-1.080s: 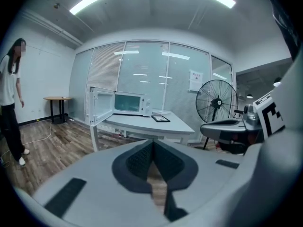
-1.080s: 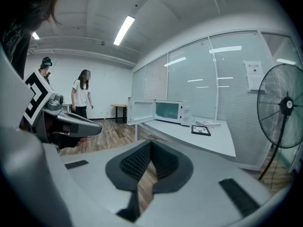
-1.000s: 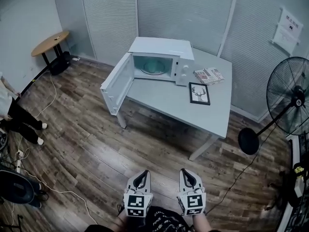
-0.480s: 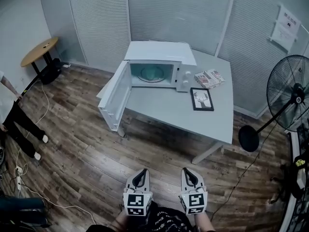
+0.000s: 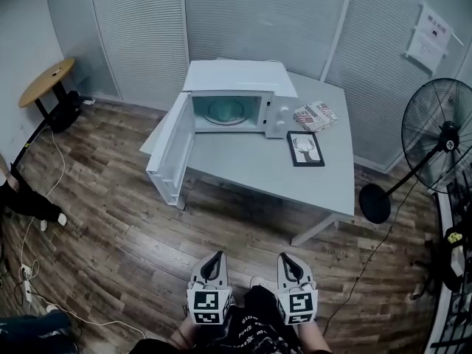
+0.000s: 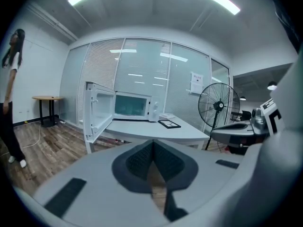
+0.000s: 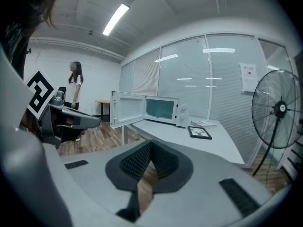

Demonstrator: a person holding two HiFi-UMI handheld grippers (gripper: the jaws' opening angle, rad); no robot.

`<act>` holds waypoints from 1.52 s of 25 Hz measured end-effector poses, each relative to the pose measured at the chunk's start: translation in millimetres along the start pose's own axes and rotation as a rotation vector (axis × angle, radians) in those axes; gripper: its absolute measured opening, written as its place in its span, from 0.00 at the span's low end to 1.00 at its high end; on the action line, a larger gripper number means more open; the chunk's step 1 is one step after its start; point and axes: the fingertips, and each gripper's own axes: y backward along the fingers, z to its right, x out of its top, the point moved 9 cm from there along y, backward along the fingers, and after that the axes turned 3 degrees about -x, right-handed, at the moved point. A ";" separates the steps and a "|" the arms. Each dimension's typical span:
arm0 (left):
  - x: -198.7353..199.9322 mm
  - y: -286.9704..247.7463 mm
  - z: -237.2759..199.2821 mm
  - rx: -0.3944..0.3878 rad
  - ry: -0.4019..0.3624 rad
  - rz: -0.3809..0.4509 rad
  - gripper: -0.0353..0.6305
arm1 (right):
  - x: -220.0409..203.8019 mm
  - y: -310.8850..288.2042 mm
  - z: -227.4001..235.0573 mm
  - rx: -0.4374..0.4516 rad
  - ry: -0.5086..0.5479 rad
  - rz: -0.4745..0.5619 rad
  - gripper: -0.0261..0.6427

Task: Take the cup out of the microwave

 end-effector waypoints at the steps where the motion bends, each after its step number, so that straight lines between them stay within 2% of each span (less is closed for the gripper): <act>1: 0.0 -1.3 -0.1 -0.003 0.002 0.001 0.06 | 0.2 -1.3 0.6 -0.001 0.001 -0.001 0.04; 9: 3.9 -17.3 -6.3 0.020 -0.020 0.019 0.06 | 0.4 -27.3 15.6 0.008 0.037 -0.001 0.04; 22: 31.6 -72.6 -26.4 0.117 -0.007 -0.008 0.06 | 22.9 -116.1 46.5 0.123 0.008 0.028 0.05; 33: 58.3 -141.8 -37.9 0.182 0.021 -0.014 0.06 | 48.0 -192.1 99.9 0.158 -0.007 0.036 0.05; 38: 67.8 -173.4 -42.0 0.219 0.031 -0.024 0.06 | 64.6 -221.7 127.3 0.174 -0.068 0.062 0.05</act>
